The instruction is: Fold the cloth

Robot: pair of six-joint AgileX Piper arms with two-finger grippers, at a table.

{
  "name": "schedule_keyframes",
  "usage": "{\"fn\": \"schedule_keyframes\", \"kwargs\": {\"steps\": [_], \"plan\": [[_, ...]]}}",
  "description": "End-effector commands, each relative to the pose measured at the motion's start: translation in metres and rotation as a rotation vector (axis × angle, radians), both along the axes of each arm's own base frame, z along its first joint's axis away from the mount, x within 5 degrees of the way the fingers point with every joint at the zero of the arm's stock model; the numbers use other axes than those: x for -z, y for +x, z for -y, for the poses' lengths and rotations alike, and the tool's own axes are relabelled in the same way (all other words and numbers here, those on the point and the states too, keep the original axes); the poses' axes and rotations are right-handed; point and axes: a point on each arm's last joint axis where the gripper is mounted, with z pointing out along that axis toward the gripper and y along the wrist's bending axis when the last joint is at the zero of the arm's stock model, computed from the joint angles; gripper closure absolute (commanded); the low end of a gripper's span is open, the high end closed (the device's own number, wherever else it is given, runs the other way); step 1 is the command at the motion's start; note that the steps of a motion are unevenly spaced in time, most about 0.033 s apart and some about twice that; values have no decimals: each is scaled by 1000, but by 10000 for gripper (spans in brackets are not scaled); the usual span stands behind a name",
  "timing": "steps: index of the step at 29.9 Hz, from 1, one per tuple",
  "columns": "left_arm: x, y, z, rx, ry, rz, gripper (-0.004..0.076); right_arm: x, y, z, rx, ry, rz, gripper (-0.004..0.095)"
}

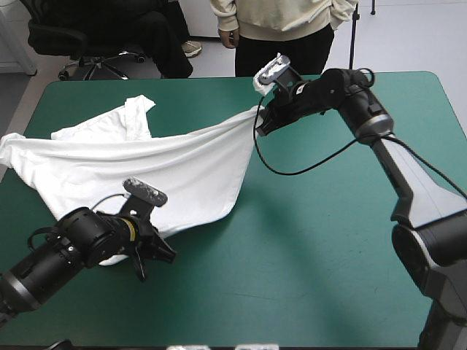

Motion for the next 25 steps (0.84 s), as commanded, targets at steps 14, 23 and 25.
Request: {"fn": "schedule_keyframes", "kwargs": {"steps": [14, 23, 25], "plan": [[-283, -11, -48, -90, -99, 1123, 741, -261, -181, 71, 60, 387, 860, 925], [-379, -48, -72, -115, -190, 1521, 741, -319, -267, 102, 57, 531, 1170, 925], [-391, -58, -77, -118, -234, 1583, 741, -326, -283, 108, 54, 551, 1219, 925]]}}
